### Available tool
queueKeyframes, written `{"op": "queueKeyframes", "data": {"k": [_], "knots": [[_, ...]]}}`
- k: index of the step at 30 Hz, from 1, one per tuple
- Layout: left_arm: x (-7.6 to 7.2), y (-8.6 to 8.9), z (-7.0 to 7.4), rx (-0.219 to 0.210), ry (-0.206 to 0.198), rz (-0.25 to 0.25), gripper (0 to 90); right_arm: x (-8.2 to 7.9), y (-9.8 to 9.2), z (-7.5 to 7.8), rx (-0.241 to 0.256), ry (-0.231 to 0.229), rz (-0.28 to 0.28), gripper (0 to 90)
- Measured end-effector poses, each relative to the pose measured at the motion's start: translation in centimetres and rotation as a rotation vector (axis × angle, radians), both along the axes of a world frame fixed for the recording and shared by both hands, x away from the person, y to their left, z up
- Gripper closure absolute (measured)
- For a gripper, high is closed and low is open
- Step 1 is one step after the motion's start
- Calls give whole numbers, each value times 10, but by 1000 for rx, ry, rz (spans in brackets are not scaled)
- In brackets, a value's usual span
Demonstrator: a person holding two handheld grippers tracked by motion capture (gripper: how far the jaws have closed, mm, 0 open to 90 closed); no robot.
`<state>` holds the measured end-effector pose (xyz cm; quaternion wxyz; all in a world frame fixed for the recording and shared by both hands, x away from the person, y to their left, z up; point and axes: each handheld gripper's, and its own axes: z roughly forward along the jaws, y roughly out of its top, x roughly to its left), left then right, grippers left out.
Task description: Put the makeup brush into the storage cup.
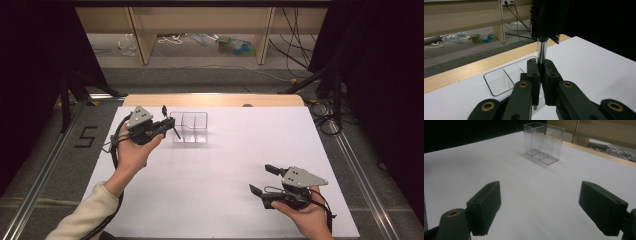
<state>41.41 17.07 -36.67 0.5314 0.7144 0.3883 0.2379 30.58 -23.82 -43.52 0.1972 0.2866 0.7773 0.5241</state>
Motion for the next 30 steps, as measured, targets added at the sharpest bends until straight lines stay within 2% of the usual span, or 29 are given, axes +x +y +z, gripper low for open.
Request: {"op": "queueKeyframes", "data": {"k": [30], "knots": [[7,-1,5,-6,20,14,850,0,0,0,4,8,1,190]]}}
